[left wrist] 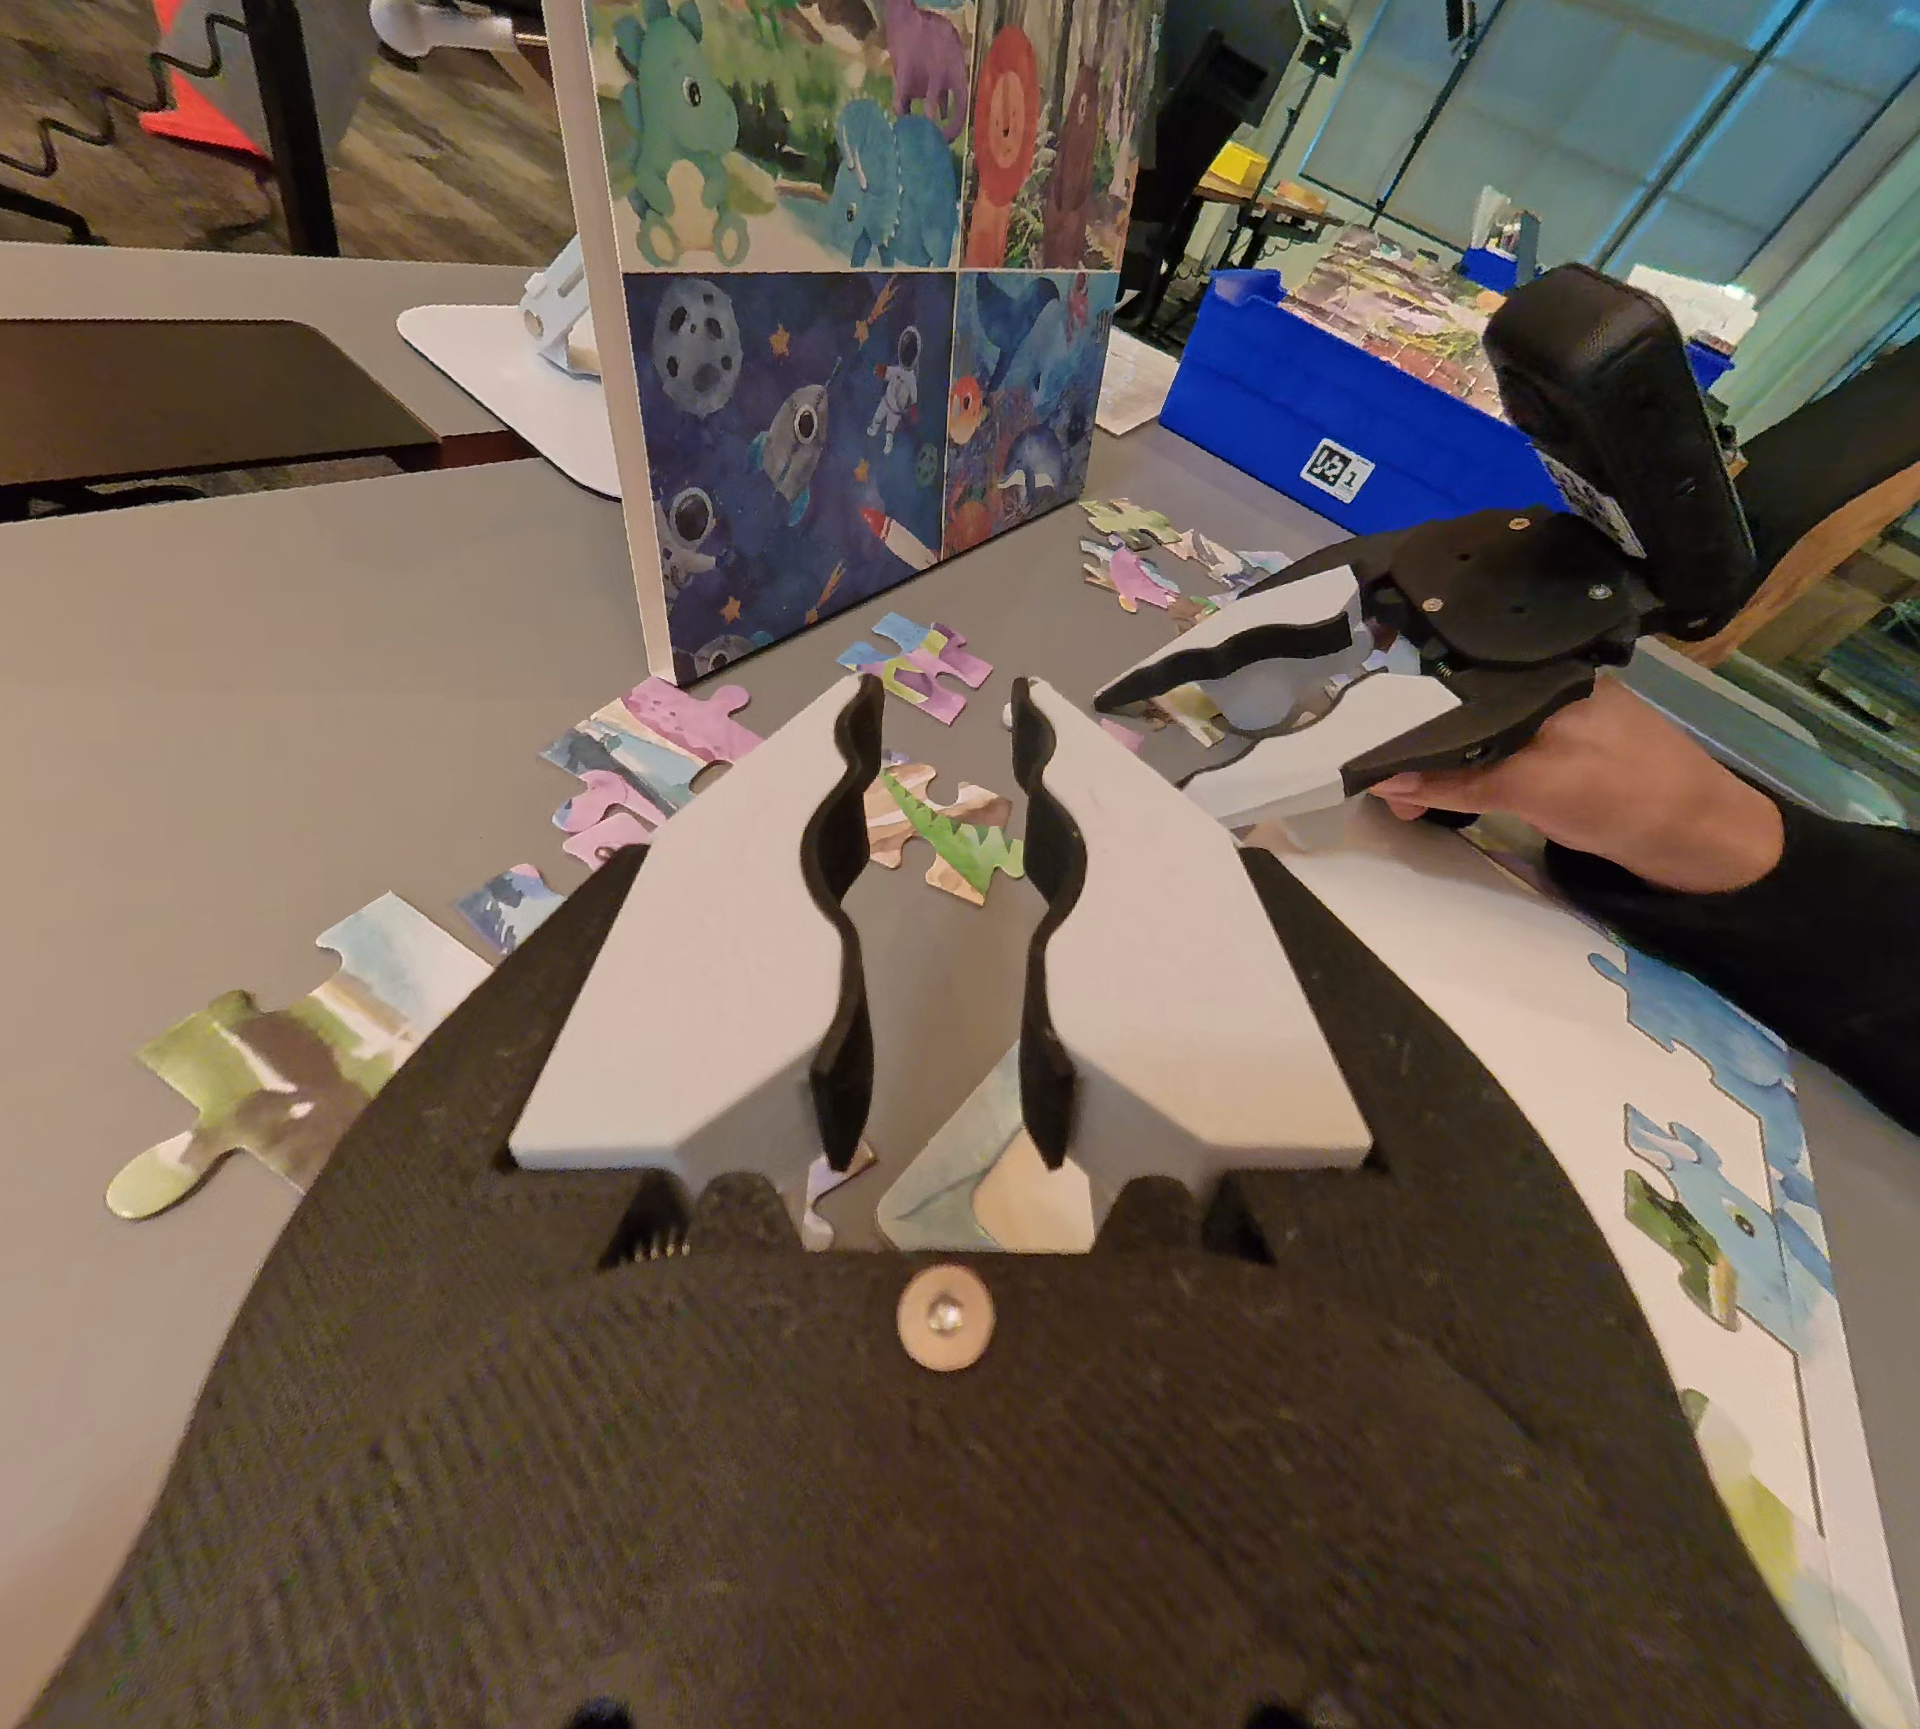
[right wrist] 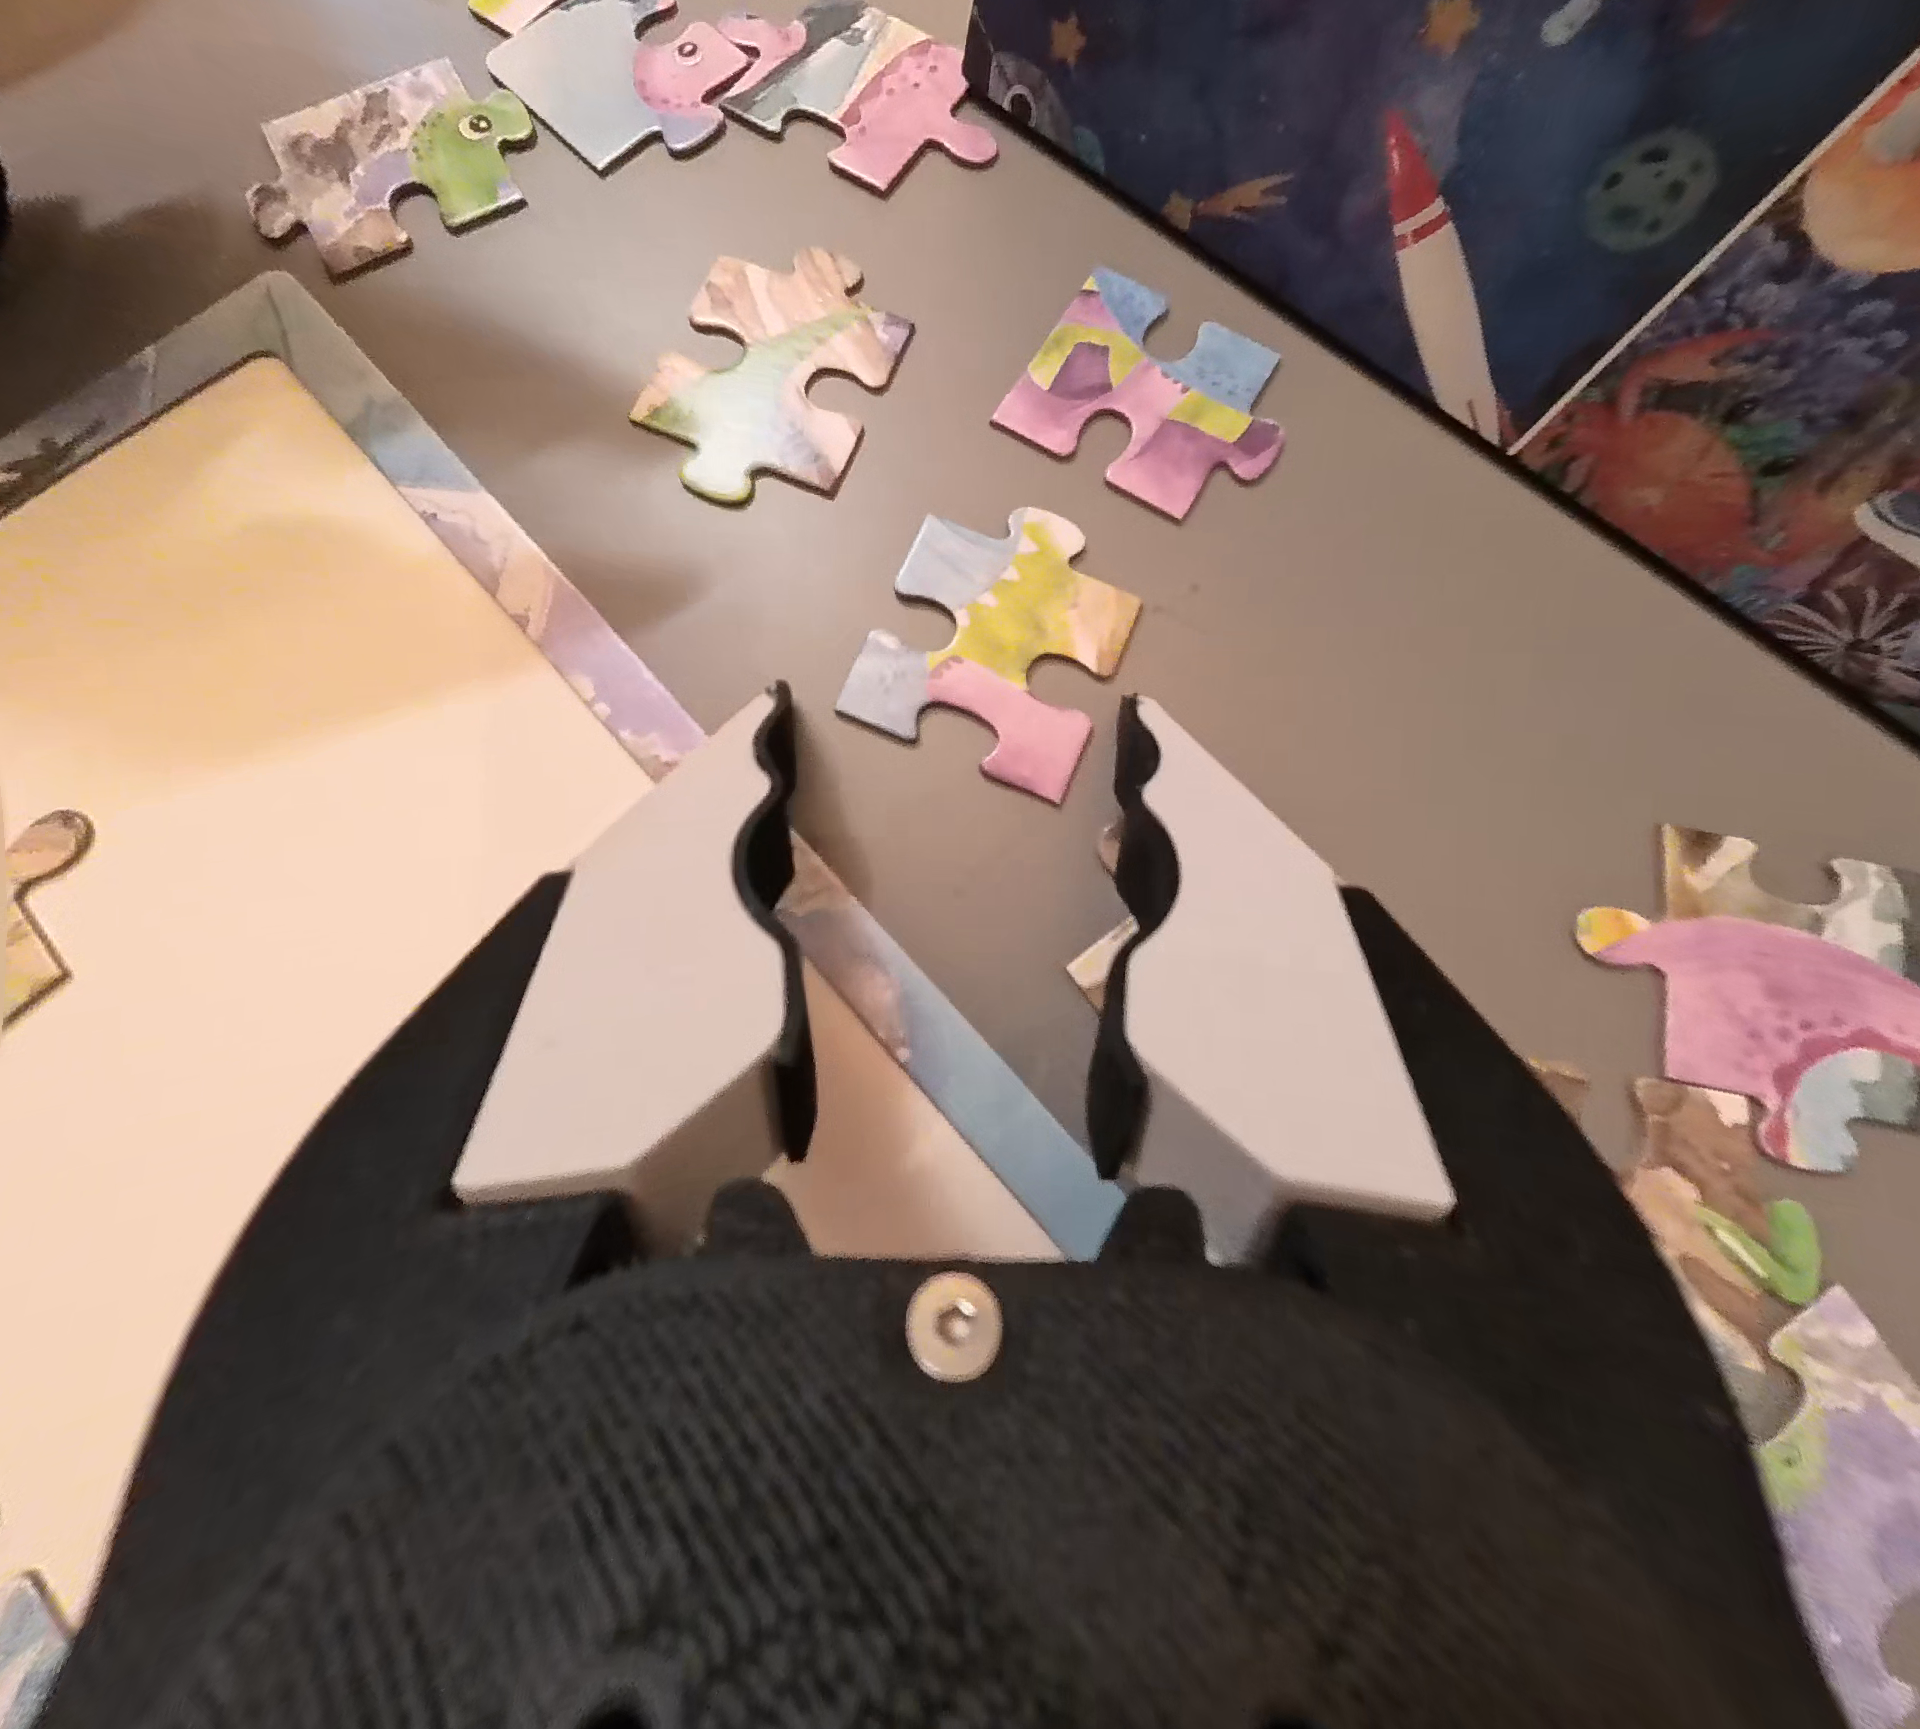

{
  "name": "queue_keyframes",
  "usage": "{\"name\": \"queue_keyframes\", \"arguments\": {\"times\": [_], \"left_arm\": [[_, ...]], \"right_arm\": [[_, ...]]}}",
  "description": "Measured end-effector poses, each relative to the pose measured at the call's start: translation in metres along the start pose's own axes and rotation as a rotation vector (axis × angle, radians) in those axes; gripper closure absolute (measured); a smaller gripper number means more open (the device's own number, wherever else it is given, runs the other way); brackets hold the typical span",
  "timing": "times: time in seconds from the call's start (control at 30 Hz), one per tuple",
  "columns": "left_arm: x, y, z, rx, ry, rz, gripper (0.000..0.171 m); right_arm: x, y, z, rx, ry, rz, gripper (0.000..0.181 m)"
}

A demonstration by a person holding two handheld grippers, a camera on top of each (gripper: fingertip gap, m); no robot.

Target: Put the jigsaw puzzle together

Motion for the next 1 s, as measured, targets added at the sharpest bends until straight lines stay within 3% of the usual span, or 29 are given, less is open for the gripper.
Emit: {"name": "queue_keyframes", "arguments": {"times": [0.07, 0.13, 0.23, 0.3, 0.43, 0.73, 0.83, 1.0], "left_arm": [[0.0, 0.0, 0.0, 0.005, -0.007, 0.003, 0.149], [0.0, 0.0, 0.0, 0.004, -0.005, 0.005, 0.149], [-0.001, 0.0, 0.001, 0.005, 0.001, 0.004, 0.149], [-0.001, 0.0, 0.002, 0.003, 0.006, 0.003, 0.149], [-0.002, -0.001, 0.001, 0.002, 0.002, 0.009, 0.149], [-0.001, 0.0, 0.003, 0.006, 0.008, 0.001, 0.148], [0.001, 0.001, 0.002, 0.01, -0.002, -0.004, 0.148], [0.004, 0.004, 0.004, 0.002, 0.022, -0.029, 0.148]], "right_arm": [[0.0, -0.001, 0.0, -0.004, -0.002, -0.001, 0.126], [0.002, -0.004, -0.001, -0.03, -0.032, 0.001, 0.161], [0.003, -0.006, 0.003, -0.014, -0.059, 0.008, 0.163], [0.002, -0.009, 0.005, -0.011, -0.068, 0.023, 0.176], [0.001, -0.011, 0.009, 0.006, -0.065, 0.033, 0.17], [-0.008, -0.004, -0.002, -0.02, -0.031, 0.068, 0.131], [-0.004, 0.003, 0.0, 0.031, -0.036, 0.013, 0.12], [-0.001, 0.001, 0.009, 0.005, 0.031, 0.008, 0.133]]}}
Point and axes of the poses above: each gripper's, where its closed fingertips meet, y out along the fingers, x out of its underside, z = x × y across the jaws, the point moved 4 cm from there along -y, back along the fingers, and after that the axes turned 2 degrees about x, right-handed, at the moved point
